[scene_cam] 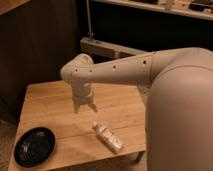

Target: Place the bottle in the ceramic bowl

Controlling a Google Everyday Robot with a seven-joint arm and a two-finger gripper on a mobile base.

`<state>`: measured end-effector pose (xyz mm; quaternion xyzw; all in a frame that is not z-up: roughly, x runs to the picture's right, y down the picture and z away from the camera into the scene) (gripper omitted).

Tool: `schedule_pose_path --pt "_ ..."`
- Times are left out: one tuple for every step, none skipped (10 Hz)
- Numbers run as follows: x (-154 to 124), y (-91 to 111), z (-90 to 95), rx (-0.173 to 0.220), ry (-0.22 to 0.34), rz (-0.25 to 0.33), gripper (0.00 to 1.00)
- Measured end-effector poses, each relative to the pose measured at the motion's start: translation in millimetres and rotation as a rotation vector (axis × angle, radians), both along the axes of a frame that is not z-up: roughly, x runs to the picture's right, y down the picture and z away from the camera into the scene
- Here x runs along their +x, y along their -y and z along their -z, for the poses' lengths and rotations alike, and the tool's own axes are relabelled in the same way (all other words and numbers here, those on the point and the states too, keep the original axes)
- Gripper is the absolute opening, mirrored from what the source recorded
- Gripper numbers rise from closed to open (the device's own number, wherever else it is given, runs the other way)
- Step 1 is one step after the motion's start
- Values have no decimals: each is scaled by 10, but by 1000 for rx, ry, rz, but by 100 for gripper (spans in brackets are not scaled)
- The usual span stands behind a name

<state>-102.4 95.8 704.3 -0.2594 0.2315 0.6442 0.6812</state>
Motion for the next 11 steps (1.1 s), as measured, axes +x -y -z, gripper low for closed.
schedule_pose_path --pt "0 0 0 0 0 0 65" --pt "0 0 0 0 0 0 65" --pt "0 0 0 0 0 0 65" --pt "3 -5 -1 0 0 2 65" --pt "8 -15 4 8 3 10 65" --pt "23 -35 19 40 32 34 65" --pt "96 -64 37 79 90 99 65" --pt "172 -107 79 123 189 191 65" --pt "335 -152 119 159 278 269 65" --pt "452 -182 147 178 330 301 65" --pt "579 -237 164 181 380 306 65"
